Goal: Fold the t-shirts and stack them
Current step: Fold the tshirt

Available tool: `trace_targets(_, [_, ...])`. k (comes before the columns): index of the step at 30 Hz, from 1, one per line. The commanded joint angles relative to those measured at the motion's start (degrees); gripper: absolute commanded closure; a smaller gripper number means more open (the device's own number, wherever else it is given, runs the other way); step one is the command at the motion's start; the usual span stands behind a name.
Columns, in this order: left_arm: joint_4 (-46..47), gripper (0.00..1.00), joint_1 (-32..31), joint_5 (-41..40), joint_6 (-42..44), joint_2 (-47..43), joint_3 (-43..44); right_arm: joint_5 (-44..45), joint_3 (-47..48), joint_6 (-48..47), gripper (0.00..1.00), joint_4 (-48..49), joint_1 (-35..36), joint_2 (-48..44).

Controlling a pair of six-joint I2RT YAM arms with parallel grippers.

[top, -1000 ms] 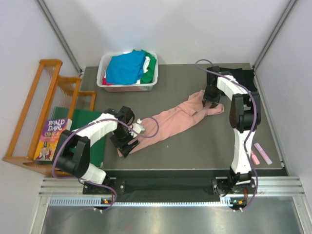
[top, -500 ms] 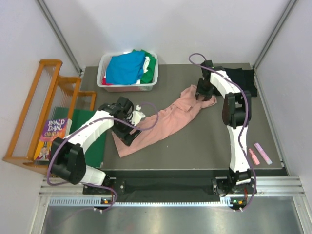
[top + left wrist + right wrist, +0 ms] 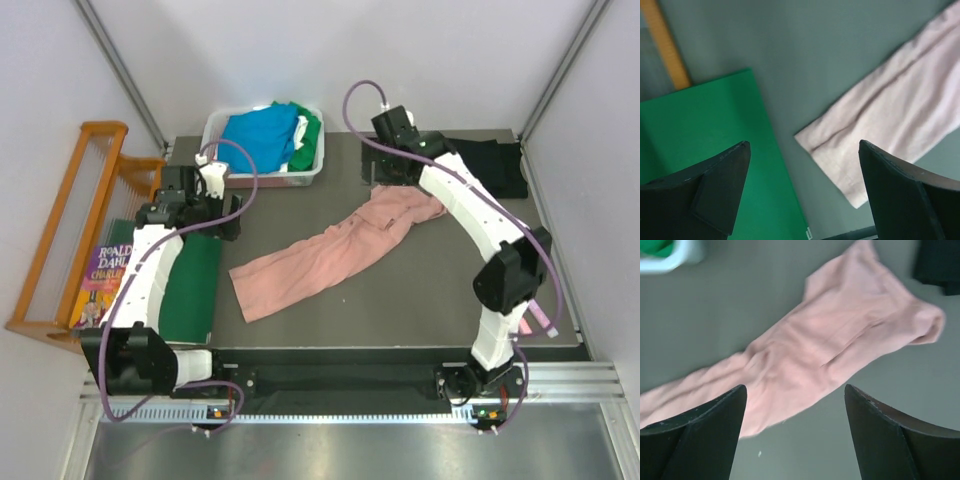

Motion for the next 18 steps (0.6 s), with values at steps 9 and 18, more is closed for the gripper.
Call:
trace_targets(9, [0.5,0.1,-12.9,3.4,5.4,7.5,-5.4,-4.0,-24.0,3.4,0.29,9.5,-3.2,-3.3])
trace_targets(18, [3.1,0.11,-18.9,1.3,8.2,20.6,-0.1,-5.6,-22.7,3.2,0.32,11.3,-14.6,3.5])
